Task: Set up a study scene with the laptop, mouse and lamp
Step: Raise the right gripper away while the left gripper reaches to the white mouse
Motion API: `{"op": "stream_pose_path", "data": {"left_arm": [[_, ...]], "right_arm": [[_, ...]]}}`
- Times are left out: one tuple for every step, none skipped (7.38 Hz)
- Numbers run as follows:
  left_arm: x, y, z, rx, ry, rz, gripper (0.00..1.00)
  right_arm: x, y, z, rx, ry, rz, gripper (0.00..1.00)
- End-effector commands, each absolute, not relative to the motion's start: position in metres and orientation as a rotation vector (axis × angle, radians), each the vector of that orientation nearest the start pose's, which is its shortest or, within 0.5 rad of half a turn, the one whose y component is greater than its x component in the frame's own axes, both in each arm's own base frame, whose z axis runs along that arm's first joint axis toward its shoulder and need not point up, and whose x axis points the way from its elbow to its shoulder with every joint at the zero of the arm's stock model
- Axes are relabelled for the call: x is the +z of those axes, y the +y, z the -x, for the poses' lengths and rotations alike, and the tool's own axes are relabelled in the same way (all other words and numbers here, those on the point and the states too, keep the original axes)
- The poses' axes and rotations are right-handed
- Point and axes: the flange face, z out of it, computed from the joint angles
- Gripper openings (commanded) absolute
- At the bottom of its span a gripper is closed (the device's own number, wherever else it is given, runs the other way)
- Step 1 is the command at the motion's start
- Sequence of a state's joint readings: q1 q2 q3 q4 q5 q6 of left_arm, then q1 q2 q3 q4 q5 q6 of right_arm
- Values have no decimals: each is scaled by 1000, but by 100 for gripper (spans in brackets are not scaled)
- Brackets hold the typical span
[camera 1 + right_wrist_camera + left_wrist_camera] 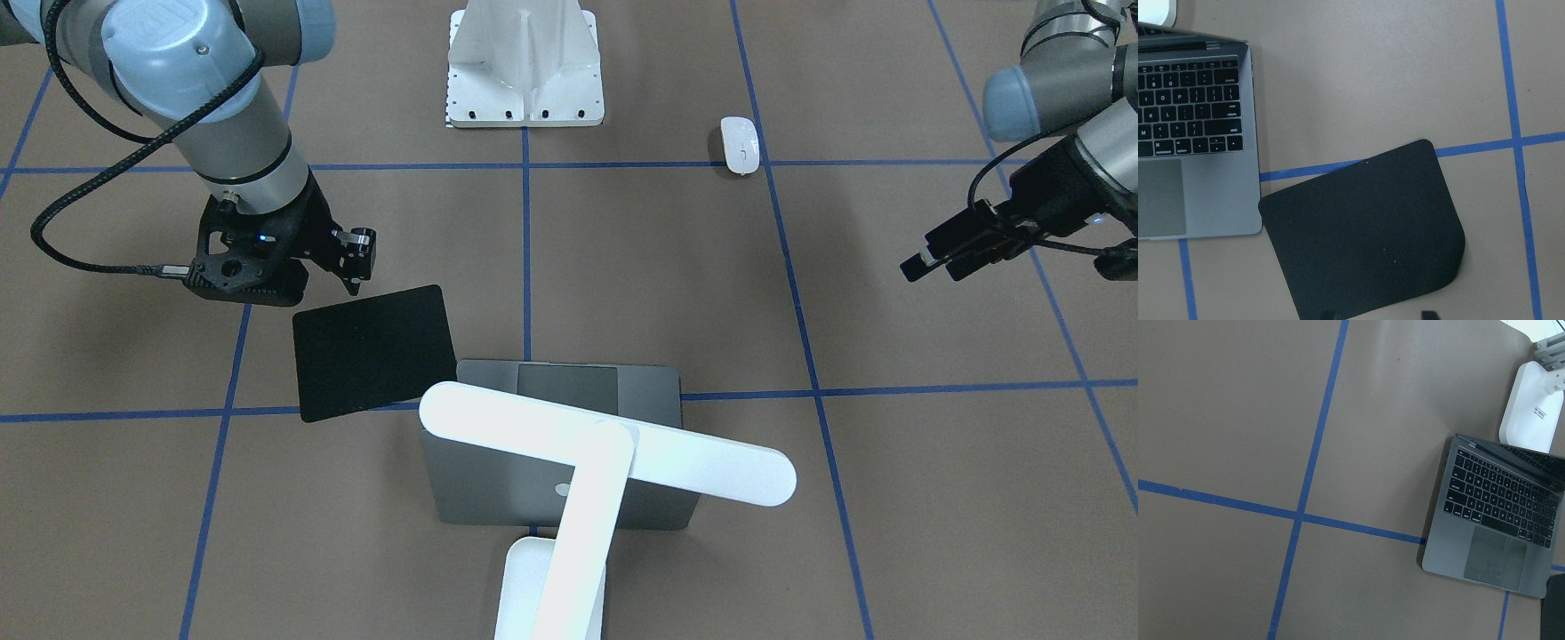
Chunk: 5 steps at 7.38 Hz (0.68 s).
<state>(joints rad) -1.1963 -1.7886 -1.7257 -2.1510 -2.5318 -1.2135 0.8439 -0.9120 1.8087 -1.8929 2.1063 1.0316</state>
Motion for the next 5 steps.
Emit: {"op": "stream_pose_path", "data": {"left_arm": [[390,-542,-160,-292,1225,25,100],[399,-540,-159,-318,1201,11,100],[403,-531,-175,-304,1184,13,100],[418,-504,-193,-301,1140,9,100],[419,-481,-226,-279,1105,15,100]], "right_arm": [[211,-530,361,137,-759,41,100],[216,-530,361,135,-757,46,100],[224,-528,360,130,-751,57,100],[236,-524,358,125,-742,68,100],[253,-516,357,115,-727,83,100]]}}
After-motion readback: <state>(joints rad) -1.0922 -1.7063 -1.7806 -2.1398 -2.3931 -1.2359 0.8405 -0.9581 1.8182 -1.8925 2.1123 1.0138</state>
